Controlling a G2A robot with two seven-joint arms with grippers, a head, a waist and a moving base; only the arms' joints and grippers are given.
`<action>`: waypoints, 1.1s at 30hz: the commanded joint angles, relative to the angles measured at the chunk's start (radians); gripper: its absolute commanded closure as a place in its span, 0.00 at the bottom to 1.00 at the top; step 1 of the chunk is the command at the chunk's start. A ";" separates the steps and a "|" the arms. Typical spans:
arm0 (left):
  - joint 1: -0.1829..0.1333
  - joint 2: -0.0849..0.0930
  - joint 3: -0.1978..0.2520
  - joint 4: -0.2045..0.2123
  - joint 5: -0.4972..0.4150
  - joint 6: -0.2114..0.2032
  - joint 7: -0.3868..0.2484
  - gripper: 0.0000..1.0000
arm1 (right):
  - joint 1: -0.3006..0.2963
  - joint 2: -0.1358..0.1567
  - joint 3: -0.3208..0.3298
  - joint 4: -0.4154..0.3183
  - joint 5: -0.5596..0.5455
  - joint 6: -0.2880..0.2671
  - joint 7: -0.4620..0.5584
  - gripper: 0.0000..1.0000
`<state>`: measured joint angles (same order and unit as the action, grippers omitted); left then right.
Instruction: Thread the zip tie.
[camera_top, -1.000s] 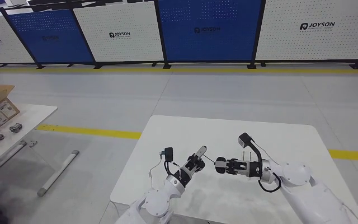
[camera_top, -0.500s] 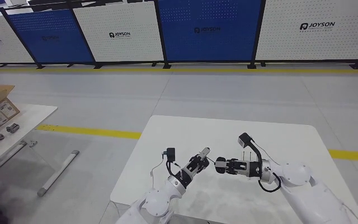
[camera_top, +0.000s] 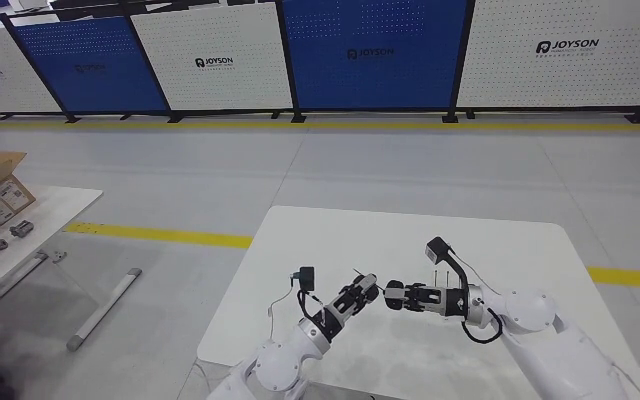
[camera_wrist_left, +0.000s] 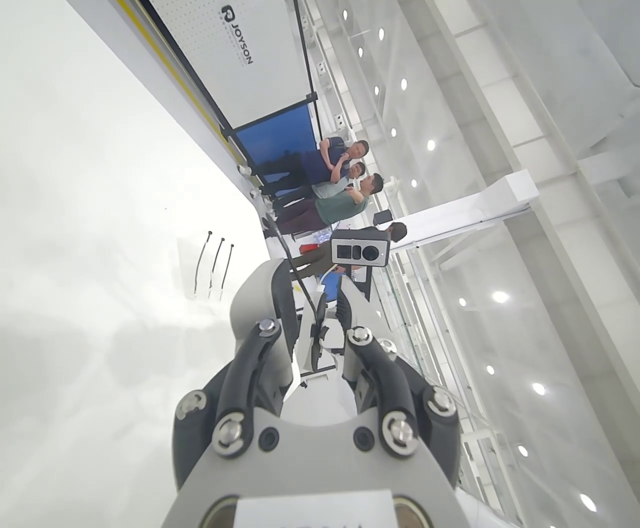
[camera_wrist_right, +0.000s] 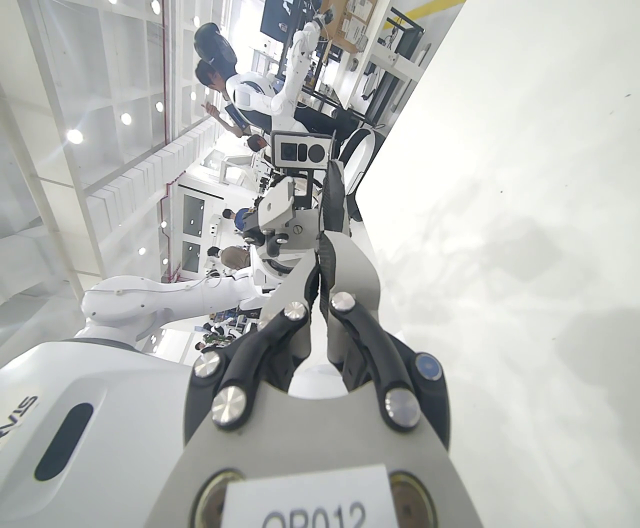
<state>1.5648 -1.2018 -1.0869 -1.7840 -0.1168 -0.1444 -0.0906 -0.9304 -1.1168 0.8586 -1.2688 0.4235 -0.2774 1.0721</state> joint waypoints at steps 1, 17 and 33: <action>0.005 0.001 -0.003 -0.002 0.003 -0.002 -0.008 0.78 | 0.000 0.000 0.000 0.000 0.000 0.000 0.000 1.00; 0.002 0.003 -0.011 -0.001 -0.026 0.041 -0.054 0.70 | 0.000 0.000 0.000 0.000 0.000 0.000 0.000 1.00; -0.024 0.000 -0.013 0.016 -0.077 0.068 -0.078 1.00 | 0.000 0.000 0.000 0.000 0.000 0.000 0.000 1.00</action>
<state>1.5410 -1.2018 -1.1002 -1.7681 -0.1954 -0.0758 -0.1685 -0.9304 -1.1168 0.8586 -1.2688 0.4235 -0.2774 1.0721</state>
